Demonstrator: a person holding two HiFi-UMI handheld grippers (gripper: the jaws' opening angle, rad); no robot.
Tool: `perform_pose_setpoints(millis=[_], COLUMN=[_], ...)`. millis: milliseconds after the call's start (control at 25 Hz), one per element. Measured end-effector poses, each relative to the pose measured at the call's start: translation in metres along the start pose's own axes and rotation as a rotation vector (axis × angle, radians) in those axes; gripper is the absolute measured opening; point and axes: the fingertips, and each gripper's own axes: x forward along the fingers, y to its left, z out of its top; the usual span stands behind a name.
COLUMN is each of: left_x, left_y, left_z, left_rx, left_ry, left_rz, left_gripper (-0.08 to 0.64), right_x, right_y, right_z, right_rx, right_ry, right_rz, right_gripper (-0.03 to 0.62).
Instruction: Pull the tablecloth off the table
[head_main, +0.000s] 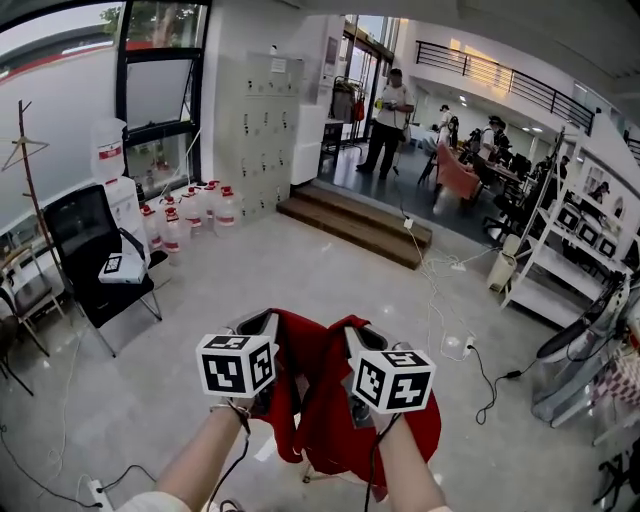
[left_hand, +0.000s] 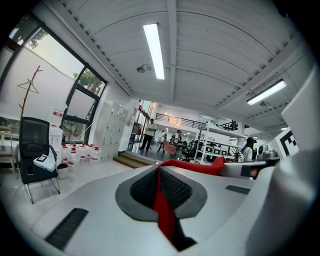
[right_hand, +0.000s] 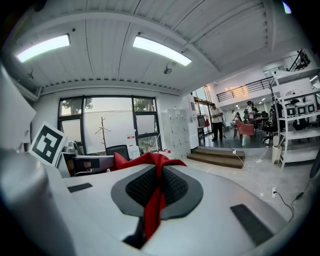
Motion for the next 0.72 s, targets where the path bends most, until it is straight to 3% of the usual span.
perform_pose_setpoints(millis=[720], left_x=[-0.064], left_y=[0.151], left_z=[0.036], left_rx=[-0.031], left_ry=[-0.075], left_rz=[0.097], left_gripper=[0.017], right_x=[0.099], right_y=[0.153], right_z=[-0.004], right_rx=[-0.04], right_ry=[0.03], right_rz=[0.14], right_gripper=[0.025])
